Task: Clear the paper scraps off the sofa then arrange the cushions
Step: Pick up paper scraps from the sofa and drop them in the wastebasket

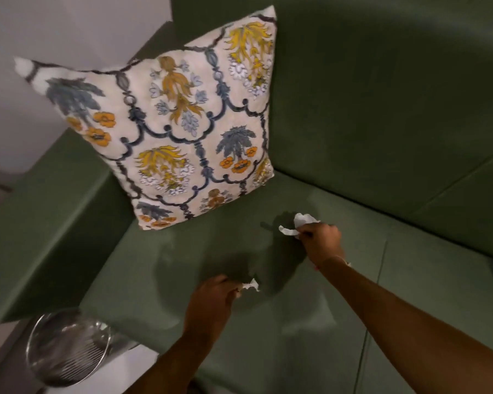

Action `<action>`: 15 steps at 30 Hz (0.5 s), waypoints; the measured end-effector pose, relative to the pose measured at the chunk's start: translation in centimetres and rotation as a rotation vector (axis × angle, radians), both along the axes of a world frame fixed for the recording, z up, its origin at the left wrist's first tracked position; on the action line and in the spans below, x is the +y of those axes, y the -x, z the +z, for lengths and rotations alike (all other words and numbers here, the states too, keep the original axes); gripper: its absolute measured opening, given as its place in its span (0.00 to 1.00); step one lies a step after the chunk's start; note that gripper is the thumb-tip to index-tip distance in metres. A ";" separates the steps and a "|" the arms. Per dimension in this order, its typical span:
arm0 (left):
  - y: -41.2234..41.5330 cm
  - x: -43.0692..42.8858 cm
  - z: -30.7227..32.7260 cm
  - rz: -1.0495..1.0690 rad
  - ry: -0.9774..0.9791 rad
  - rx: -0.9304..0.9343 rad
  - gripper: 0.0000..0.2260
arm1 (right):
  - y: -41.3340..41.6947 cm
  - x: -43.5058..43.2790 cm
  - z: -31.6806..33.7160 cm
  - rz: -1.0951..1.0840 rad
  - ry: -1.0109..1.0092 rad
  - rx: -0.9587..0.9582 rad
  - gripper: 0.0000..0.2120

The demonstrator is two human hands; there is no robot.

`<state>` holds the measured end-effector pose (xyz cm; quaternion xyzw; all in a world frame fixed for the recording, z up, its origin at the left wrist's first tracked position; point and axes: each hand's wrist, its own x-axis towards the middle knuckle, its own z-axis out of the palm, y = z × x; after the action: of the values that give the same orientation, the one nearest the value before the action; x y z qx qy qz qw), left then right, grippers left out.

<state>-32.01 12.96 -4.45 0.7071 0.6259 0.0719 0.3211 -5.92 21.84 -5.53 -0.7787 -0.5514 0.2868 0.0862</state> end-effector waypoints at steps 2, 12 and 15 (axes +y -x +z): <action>2.7 -0.4 0.7 0.087 -0.014 -0.001 0.07 | 2.6 -1.3 1.4 -0.012 -0.063 0.043 0.07; 21.4 -7.0 1.6 0.541 0.083 0.094 0.10 | 25.0 -7.3 5.3 -0.025 -0.010 0.477 0.05; 26.7 -9.6 0.2 0.700 0.160 0.161 0.08 | 33.1 -10.4 3.2 0.136 0.067 0.497 0.02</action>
<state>-58.67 3.36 -4.21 0.4259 0.8570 0.0722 0.2810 -39.00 11.40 -2.29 -0.6479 -0.5546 0.4924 0.1738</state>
